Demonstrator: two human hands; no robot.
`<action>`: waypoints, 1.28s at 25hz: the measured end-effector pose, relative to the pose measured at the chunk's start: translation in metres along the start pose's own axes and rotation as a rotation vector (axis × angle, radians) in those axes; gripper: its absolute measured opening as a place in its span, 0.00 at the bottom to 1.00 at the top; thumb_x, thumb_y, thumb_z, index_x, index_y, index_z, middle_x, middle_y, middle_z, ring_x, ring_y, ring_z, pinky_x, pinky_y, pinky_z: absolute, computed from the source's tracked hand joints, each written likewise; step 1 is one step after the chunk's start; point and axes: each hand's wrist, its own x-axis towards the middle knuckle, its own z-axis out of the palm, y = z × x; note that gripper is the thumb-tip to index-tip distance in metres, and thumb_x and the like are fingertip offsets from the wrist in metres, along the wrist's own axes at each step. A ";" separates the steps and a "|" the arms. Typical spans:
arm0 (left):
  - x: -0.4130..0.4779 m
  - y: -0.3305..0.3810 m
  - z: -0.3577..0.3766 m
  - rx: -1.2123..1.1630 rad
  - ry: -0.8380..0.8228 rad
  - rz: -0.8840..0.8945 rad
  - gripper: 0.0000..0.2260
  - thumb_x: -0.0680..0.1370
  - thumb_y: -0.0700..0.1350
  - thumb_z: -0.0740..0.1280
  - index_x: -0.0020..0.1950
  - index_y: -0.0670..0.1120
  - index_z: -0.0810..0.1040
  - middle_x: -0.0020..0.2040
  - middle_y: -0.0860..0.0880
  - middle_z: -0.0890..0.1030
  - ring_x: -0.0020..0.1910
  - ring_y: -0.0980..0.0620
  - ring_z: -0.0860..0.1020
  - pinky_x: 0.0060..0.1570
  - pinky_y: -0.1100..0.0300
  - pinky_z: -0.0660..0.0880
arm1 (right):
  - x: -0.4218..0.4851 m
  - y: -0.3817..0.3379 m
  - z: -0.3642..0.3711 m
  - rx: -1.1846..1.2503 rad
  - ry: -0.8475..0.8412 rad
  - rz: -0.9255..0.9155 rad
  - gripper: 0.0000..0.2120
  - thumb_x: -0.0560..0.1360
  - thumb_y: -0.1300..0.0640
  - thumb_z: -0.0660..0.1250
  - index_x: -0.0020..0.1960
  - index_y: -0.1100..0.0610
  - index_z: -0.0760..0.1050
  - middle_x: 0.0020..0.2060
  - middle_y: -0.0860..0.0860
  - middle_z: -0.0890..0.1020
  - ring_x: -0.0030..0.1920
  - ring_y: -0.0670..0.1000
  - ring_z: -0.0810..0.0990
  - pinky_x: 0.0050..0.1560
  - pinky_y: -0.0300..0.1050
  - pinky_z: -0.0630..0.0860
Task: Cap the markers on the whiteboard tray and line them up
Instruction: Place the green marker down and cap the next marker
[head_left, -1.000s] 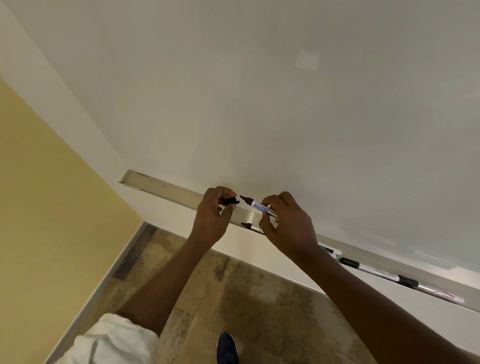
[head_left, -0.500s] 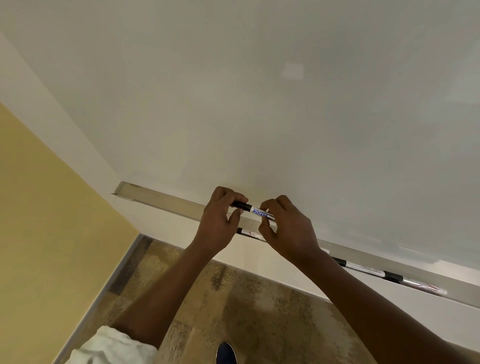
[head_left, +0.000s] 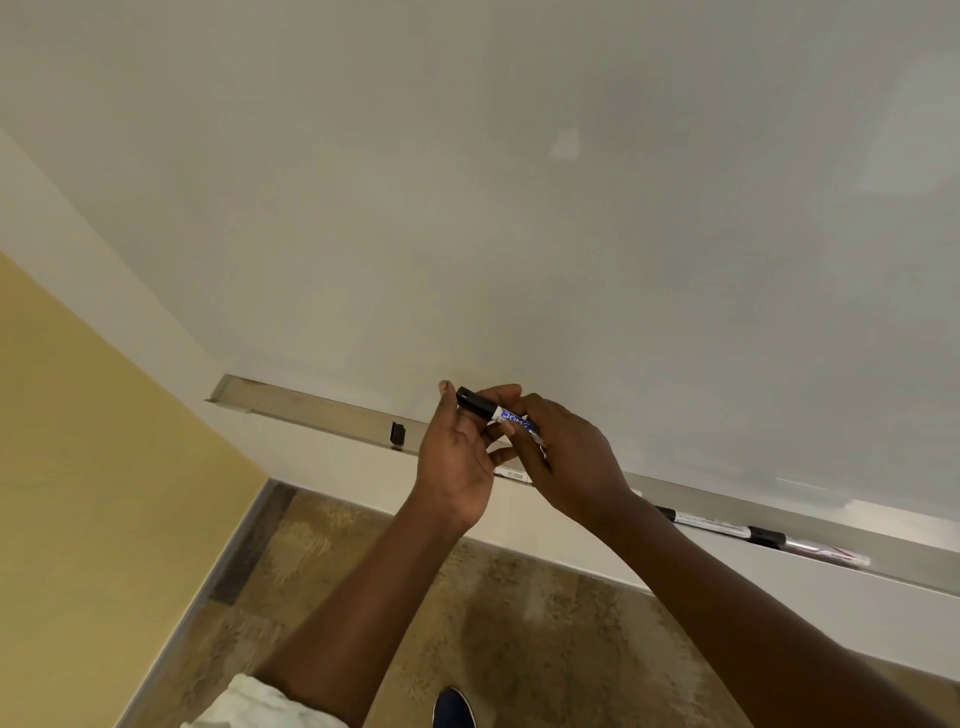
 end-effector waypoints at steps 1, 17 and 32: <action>0.001 0.000 0.001 -0.047 -0.035 -0.031 0.31 0.79 0.68 0.52 0.57 0.46 0.83 0.55 0.44 0.84 0.55 0.46 0.80 0.56 0.49 0.75 | 0.001 -0.001 -0.001 0.008 -0.006 -0.002 0.10 0.81 0.50 0.59 0.58 0.52 0.74 0.44 0.47 0.82 0.38 0.47 0.77 0.35 0.40 0.71; 0.013 -0.011 0.020 -0.422 0.004 -0.178 0.33 0.70 0.72 0.55 0.46 0.43 0.81 0.52 0.39 0.83 0.62 0.39 0.78 0.68 0.47 0.72 | 0.011 -0.002 0.021 -0.167 0.001 -0.056 0.14 0.80 0.49 0.58 0.64 0.47 0.72 0.49 0.49 0.83 0.41 0.56 0.80 0.38 0.45 0.73; 0.017 -0.111 -0.084 1.790 0.044 0.305 0.35 0.81 0.67 0.45 0.80 0.45 0.58 0.81 0.43 0.55 0.81 0.42 0.53 0.78 0.45 0.55 | -0.057 0.108 0.021 -0.416 -0.122 0.215 0.09 0.78 0.56 0.65 0.58 0.53 0.76 0.52 0.52 0.80 0.48 0.55 0.78 0.50 0.51 0.73</action>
